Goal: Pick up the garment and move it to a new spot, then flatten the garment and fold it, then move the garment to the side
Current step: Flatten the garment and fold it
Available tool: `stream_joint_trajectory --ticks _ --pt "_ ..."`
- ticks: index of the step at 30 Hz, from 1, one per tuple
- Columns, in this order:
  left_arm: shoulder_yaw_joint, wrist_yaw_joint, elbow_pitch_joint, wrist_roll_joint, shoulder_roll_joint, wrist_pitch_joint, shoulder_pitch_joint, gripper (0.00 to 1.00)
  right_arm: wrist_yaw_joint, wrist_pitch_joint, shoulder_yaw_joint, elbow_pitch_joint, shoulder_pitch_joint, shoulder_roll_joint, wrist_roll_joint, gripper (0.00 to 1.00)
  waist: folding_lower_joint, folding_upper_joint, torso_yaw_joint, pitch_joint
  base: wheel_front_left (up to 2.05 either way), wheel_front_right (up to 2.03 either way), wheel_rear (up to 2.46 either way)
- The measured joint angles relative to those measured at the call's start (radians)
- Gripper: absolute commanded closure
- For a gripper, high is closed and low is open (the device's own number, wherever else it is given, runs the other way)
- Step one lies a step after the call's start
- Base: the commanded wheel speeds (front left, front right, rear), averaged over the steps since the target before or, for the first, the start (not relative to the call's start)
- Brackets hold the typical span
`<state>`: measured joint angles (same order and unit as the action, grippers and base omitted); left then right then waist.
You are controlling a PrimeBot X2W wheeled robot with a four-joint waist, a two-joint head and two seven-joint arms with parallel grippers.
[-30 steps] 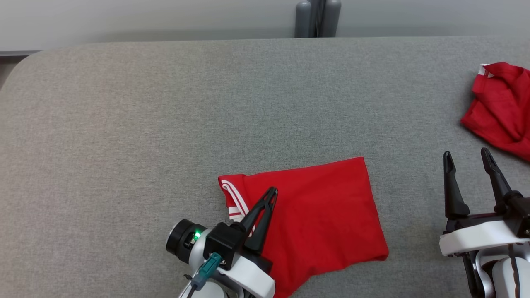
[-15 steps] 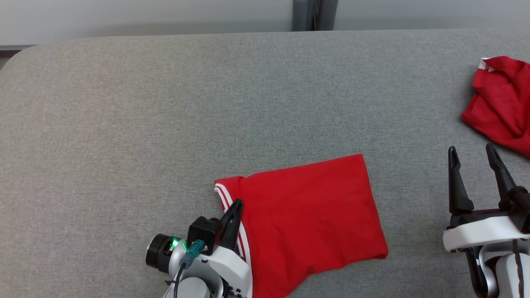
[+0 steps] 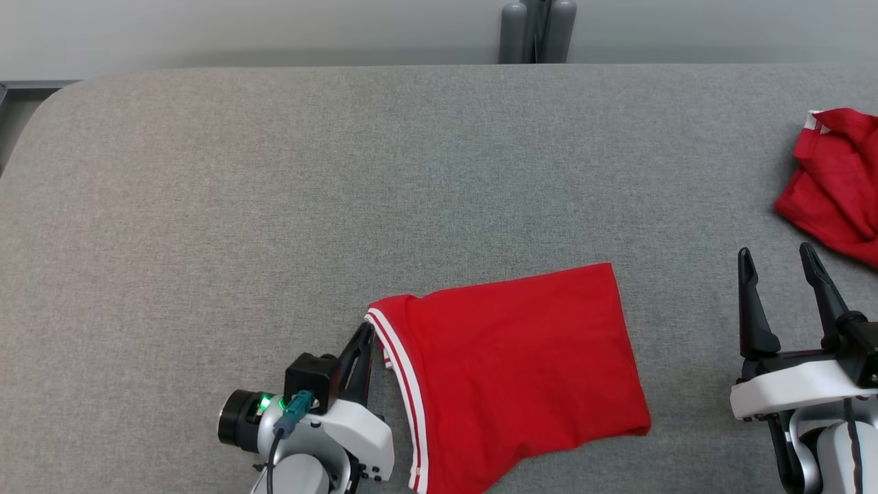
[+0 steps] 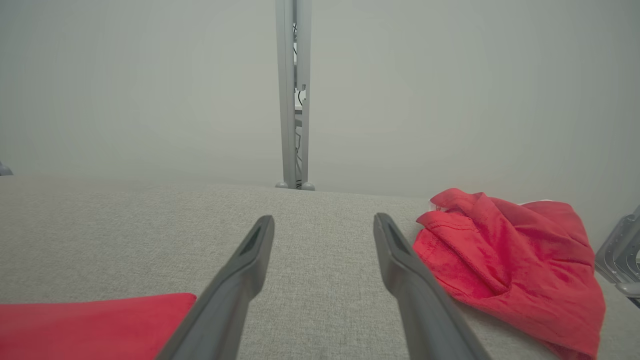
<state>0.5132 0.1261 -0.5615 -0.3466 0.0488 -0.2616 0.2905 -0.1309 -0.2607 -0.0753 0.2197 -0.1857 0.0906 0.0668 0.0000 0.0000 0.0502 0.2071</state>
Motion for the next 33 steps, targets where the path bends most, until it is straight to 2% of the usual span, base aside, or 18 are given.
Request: stream_joint_trajectory --ticks 3,8,10,13,19,24,25,33 --pt "-0.040 0.006 0.066 0.008 0.000 0.000 -0.003 1.00 0.000 0.000 0.006 -0.002 0.000 0.000 0.002 0.00 0.0000 0.0000 0.004 -0.010 0.00 0.00 0.00" --pt "-0.149 0.023 0.267 0.101 0.000 0.000 -0.036 1.00 0.000 -0.001 0.010 -0.033 0.002 0.002 0.013 0.00 0.0001 0.0000 0.014 -0.023 0.00 0.00 0.00" --pt "-0.168 0.025 0.297 0.123 0.000 0.000 -0.044 1.00 0.000 -0.001 0.012 -0.040 0.003 0.003 0.014 0.00 0.0000 0.0000 0.016 -0.026 0.00 0.00 0.00" --pt "-0.255 0.035 0.401 0.196 0.001 0.000 -0.082 1.00 0.000 -0.001 0.037 -0.056 0.014 0.011 0.018 0.00 0.0000 0.0000 0.024 -0.039 0.00 0.00 0.00" --pt "-0.340 0.034 0.475 0.237 0.001 0.000 -0.137 1.00 0.000 -0.001 0.047 -0.066 0.022 0.013 0.020 0.00 0.0000 0.0000 0.031 -0.057 0.00 0.00 0.00" --pt "-0.398 0.023 0.470 0.245 0.001 0.000 -0.204 1.00 0.000 -0.001 0.064 -0.063 0.033 0.013 0.021 0.00 0.0000 0.0000 0.033 -0.072 0.00 0.00 0.00" --pt "-0.409 0.014 0.452 0.236 0.001 0.000 -0.224 0.00 0.000 -0.001 0.070 -0.058 0.038 0.013 0.022 0.00 0.0000 0.0000 0.034 -0.078 0.00 0.00 0.00" --pt "-0.408 0.001 0.431 0.243 0.001 0.000 -0.242 0.00 0.000 -0.001 0.077 -0.040 0.049 0.016 0.031 0.00 0.0000 0.0000 0.036 -0.088 0.00 0.00 0.00"
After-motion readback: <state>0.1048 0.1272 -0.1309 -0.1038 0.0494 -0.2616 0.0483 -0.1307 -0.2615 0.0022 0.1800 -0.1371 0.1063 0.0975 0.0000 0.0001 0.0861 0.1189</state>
